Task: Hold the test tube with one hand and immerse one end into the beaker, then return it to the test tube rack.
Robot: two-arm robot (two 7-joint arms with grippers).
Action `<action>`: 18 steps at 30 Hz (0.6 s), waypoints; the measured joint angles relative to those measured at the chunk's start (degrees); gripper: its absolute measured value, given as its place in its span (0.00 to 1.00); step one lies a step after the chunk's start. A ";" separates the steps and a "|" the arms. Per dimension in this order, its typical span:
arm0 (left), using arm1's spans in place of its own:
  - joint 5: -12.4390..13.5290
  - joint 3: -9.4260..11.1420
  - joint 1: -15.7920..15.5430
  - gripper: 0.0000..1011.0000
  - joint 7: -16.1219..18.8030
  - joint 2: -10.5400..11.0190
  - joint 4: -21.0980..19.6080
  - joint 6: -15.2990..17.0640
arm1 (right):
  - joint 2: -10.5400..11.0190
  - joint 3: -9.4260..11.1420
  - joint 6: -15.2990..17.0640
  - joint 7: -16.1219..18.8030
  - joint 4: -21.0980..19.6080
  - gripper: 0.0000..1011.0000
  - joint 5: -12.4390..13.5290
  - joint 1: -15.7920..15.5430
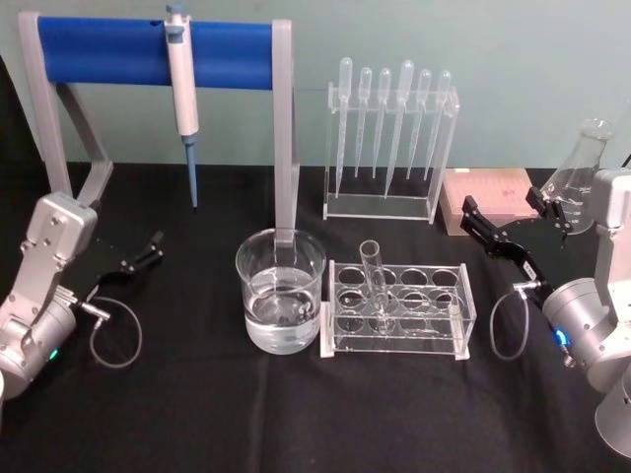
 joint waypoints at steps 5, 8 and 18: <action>0.00 0.00 0.00 0.99 0.00 0.00 0.00 0.00 | 0.02 -0.03 -0.03 -0.05 -0.05 0.99 0.01 0.02; 0.00 0.00 0.00 0.99 0.00 0.00 0.00 0.00 | 0.03 -0.04 -0.03 -0.08 -0.07 0.99 0.03 0.02; 0.00 0.00 0.00 0.99 0.00 0.00 0.00 0.00 | 0.07 -0.07 -0.10 -0.13 -0.12 0.99 0.08 0.03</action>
